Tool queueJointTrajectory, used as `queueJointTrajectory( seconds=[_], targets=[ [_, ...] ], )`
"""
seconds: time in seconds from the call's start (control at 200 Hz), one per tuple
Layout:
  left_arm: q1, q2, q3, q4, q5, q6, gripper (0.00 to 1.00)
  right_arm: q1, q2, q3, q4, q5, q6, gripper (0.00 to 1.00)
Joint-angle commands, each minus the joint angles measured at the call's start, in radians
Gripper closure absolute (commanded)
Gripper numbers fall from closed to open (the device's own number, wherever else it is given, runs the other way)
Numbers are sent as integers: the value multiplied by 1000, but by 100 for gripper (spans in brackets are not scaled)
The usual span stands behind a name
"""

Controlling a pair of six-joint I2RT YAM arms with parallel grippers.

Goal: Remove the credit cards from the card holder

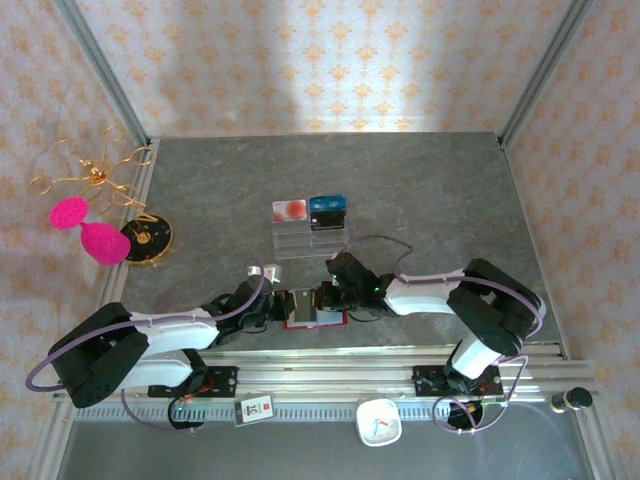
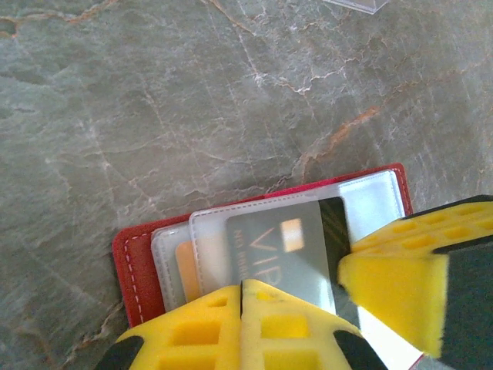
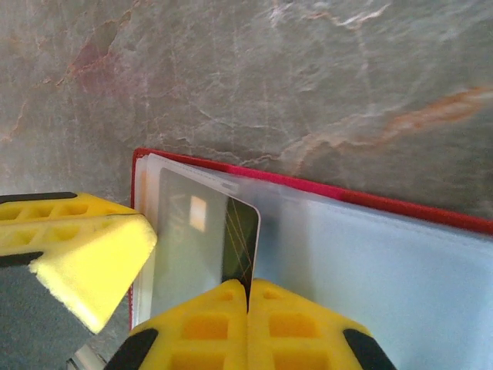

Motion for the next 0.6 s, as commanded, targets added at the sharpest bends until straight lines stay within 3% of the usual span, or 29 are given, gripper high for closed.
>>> queueJointTrajectory(
  seconds=[0.0, 0.29, 0.481, 0.591],
  targets=[
    [4, -13, -26, -31, 3, -13, 100, 2, -47, -32, -84, 84, 3, 100],
    [5, -67, -12, -51, 15, 4, 100, -4, -158, -64, -165, 142, -41, 100],
    [5, -168, 18, -75, 39, 23, 100, -14, -298, -44, -237, 171, -166, 100],
    [7, -209, 40, -63, 83, 58, 87, -16, -332, -18, -270, 142, -249, 100]
  ],
)
